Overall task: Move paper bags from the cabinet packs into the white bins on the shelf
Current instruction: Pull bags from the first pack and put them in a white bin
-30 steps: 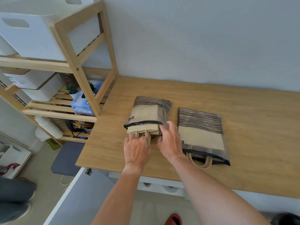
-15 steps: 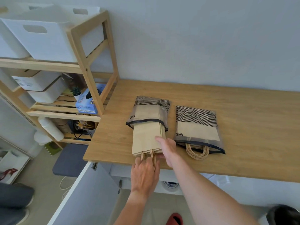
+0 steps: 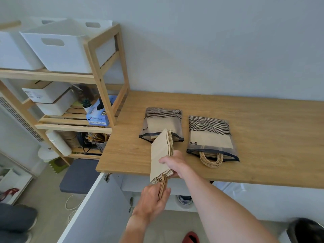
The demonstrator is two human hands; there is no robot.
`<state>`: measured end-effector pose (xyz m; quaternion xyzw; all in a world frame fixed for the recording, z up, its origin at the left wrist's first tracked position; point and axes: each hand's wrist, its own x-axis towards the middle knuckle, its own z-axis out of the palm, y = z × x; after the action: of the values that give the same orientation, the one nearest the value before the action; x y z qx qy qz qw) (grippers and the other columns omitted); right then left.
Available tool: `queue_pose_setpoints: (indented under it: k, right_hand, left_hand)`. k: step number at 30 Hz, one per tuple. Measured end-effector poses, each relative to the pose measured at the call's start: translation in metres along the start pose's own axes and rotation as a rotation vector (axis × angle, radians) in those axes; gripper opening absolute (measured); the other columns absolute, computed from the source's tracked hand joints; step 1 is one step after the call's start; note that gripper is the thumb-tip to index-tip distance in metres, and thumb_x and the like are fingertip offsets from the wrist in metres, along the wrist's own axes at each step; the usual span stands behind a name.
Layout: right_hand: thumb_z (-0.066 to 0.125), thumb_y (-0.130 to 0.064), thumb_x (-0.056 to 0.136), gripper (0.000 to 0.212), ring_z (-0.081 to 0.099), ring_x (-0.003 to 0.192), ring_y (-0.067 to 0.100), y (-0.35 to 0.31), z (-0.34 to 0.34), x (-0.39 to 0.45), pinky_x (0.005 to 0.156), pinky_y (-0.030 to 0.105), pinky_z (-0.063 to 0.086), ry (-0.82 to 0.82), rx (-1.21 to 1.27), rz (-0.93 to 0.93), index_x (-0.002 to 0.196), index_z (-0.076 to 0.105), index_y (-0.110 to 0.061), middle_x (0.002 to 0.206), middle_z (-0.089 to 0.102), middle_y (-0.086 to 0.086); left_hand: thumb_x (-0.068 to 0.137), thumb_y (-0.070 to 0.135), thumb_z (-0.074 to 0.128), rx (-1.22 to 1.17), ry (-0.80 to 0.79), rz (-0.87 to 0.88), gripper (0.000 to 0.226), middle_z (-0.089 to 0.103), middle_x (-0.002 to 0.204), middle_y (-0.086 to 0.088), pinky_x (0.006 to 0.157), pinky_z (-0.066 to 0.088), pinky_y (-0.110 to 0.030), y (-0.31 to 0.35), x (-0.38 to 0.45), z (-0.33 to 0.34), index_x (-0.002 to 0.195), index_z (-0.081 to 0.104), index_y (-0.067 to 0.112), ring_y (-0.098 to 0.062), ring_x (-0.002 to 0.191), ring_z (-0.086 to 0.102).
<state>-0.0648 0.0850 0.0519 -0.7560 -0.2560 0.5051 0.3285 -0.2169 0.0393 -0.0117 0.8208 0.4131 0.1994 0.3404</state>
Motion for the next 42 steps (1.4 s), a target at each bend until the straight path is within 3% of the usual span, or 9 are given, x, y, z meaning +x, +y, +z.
queue_pose_setpoints:
  k: [4,8,12,20,28,31,33,37,42]
  right_hand:
    - [0.066,-0.01,0.073,0.039,0.065,0.092,0.023,-0.001,0.002,-0.006,0.076,0.04,0.059,0.062,-0.141,-0.075,0.11,0.054,-0.009,0.103,0.063,0.008]
    - [0.064,-0.01,0.075,0.026,0.061,0.088,0.022,-0.009,0.003,-0.011,0.071,0.034,0.053,0.115,-0.313,-0.127,0.101,0.059,-0.006,0.097,0.062,0.007]
    - [0.06,-0.006,0.081,0.022,0.059,0.083,0.019,-0.011,0.003,-0.017,0.068,0.035,0.052,0.114,-0.406,-0.134,0.102,0.056,-0.006,0.093,0.056,0.004]
    - [0.057,-0.006,0.087,0.022,0.062,0.093,0.022,0.002,-0.014,-0.02,0.068,0.032,0.047,0.24,-0.418,-0.126,0.109,0.057,-0.006,0.106,0.063,0.005]
    - [0.064,-0.025,0.085,0.018,0.068,0.08,0.021,-0.009,0.002,0.004,0.067,0.033,0.056,0.177,-0.332,-0.149,0.099,0.066,-0.015,0.091,0.07,0.002]
    - [0.06,-0.032,0.083,0.05,0.068,0.098,0.02,-0.018,0.008,0.017,0.086,0.042,0.057,0.065,-0.27,-0.155,0.132,0.05,-0.029,0.118,0.068,0.0]
    - [0.058,-0.037,0.088,0.067,0.056,0.124,0.025,-0.024,0.01,0.016,0.106,0.05,0.044,-0.031,-0.222,-0.147,0.149,0.029,-0.04,0.144,0.054,-0.002]
    - [0.037,-0.051,0.104,0.061,0.036,0.142,0.029,-0.034,0.009,0.005,0.112,0.046,0.03,-0.105,-0.197,-0.179,0.158,0.012,-0.036,0.16,0.032,0.001]
    - [0.028,-0.058,0.104,0.06,0.027,0.147,0.026,-0.032,0.011,0.016,0.116,0.046,0.024,-0.105,-0.074,-0.192,0.157,0.023,-0.032,0.163,0.026,0.001]
  left_hand:
    - [0.087,0.047,0.053,-0.116,0.012,-0.036,0.042,0.06,0.052,0.003,0.049,0.043,-0.03,0.017,-0.002,-0.004,0.059,0.052,0.016,-0.008,0.044,0.048]
    - [0.097,0.035,0.051,-0.16,0.205,-0.113,0.041,0.048,0.051,0.007,0.046,0.03,-0.019,0.033,0.004,-0.012,0.059,0.044,0.022,-0.005,0.045,0.042]
    - [0.098,0.011,0.046,-0.28,0.303,-0.27,0.035,0.049,0.057,0.004,0.048,0.036,-0.014,0.039,0.016,-0.024,0.064,0.049,0.017,-0.002,0.049,0.039]
    - [0.1,0.012,0.047,-0.372,0.305,-0.357,0.021,0.056,0.068,-0.001,0.052,0.04,-0.008,0.043,0.037,-0.028,0.084,0.059,0.006,-0.008,0.058,0.046]
    - [0.1,0.032,0.044,-0.653,0.256,-0.539,0.024,0.069,0.102,-0.003,0.089,0.055,-0.046,0.038,0.083,-0.021,0.1,0.065,0.02,-0.022,0.1,0.065]
    - [0.103,0.027,0.04,-0.791,0.248,-0.579,0.029,0.067,0.111,-0.009,0.081,0.059,-0.039,0.037,0.09,-0.029,0.112,0.064,0.014,-0.023,0.104,0.065]
    - [0.104,0.025,0.038,-0.84,0.242,-0.56,0.027,0.067,0.111,-0.009,0.07,0.056,-0.031,0.035,0.092,-0.036,0.115,0.061,0.015,-0.023,0.102,0.065]
    - [0.104,0.033,0.042,-0.828,0.207,-0.478,0.022,0.064,0.116,-0.003,0.076,0.056,-0.037,0.035,0.098,-0.048,0.121,0.052,0.025,-0.019,0.106,0.064]
    - [0.096,0.05,0.053,-0.829,0.161,-0.498,0.042,0.062,0.124,-0.001,0.092,0.052,-0.049,0.035,0.104,-0.057,0.13,0.047,0.026,-0.019,0.114,0.059]
